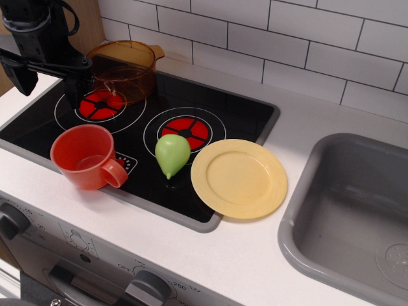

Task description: Put cup on plate

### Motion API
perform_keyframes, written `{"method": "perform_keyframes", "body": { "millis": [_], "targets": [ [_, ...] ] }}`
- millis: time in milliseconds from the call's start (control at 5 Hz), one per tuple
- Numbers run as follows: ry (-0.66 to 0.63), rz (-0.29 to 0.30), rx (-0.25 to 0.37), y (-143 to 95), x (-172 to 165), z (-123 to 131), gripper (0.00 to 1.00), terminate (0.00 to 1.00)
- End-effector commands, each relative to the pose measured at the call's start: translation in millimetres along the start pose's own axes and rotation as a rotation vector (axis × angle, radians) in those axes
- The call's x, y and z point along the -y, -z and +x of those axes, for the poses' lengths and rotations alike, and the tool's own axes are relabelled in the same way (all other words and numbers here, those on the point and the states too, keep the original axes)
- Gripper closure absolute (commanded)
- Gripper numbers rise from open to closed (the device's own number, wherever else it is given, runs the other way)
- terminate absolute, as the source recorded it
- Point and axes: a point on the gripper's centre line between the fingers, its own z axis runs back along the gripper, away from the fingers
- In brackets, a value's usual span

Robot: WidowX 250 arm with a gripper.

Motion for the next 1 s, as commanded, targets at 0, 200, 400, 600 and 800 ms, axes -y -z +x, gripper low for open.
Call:
{"method": "perform_keyframes", "body": {
  "millis": [0,200,400,600,800],
  "targets": [
    [0.000,0.000,0.000,0.0,0.0,0.0,0.00,0.00],
    [-0.123,0.044,0.026,-17.7,10.5,3.2,0.00,0.00],
    [-0.202,0.068,0.054,-31.7,11.4,9.9,0.00,0.00],
    [-0.292,0.098,0.078,-37.5,17.6,6.2,0.00,0.00],
    [-0.364,0.062,0.024,-49.4,31.1,-10.8,0.00,0.00]
  ]
}}
